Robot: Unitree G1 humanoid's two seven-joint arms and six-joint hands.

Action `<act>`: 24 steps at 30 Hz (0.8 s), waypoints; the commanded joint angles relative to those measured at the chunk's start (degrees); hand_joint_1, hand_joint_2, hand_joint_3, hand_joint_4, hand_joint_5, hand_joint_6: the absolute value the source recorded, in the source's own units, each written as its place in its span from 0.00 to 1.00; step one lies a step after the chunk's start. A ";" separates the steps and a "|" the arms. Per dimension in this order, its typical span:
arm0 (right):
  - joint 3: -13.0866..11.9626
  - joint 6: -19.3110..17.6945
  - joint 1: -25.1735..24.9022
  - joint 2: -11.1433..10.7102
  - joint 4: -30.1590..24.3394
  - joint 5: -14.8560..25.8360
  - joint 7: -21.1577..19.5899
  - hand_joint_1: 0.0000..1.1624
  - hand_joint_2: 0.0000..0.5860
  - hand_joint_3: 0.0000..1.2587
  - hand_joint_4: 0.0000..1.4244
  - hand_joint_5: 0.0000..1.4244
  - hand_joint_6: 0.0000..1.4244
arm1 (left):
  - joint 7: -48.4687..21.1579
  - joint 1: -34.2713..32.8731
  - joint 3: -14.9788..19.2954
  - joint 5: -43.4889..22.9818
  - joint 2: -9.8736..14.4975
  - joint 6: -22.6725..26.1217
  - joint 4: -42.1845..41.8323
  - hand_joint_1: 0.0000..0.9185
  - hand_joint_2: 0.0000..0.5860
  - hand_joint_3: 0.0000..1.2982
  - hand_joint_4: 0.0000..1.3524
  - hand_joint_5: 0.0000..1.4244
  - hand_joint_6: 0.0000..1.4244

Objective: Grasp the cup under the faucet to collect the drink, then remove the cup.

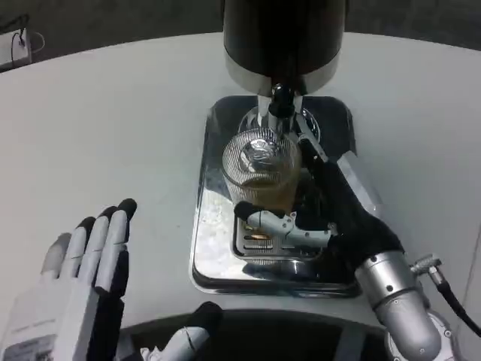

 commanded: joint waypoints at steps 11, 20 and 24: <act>1.74 3.25 -1.15 3.31 2.10 -0.10 -1.28 0.71 0.29 0.11 0.19 0.24 0.37 | -0.59 1.26 1.80 -1.64 -0.63 0.94 -1.31 0.00 0.29 0.00 0.00 0.01 0.00; 1.64 4.09 0.07 5.00 1.24 -0.28 -3.87 0.85 0.34 0.26 0.36 0.46 0.75 | -0.76 1.85 2.57 -1.98 -0.45 0.93 -1.63 0.00 0.29 0.00 0.00 0.01 0.00; 0.72 4.11 0.89 5.53 0.03 -0.12 -6.12 0.95 0.39 0.42 0.48 0.61 0.93 | -0.90 1.24 2.64 -2.05 -0.38 1.01 -1.32 0.00 0.29 0.00 0.00 0.01 0.00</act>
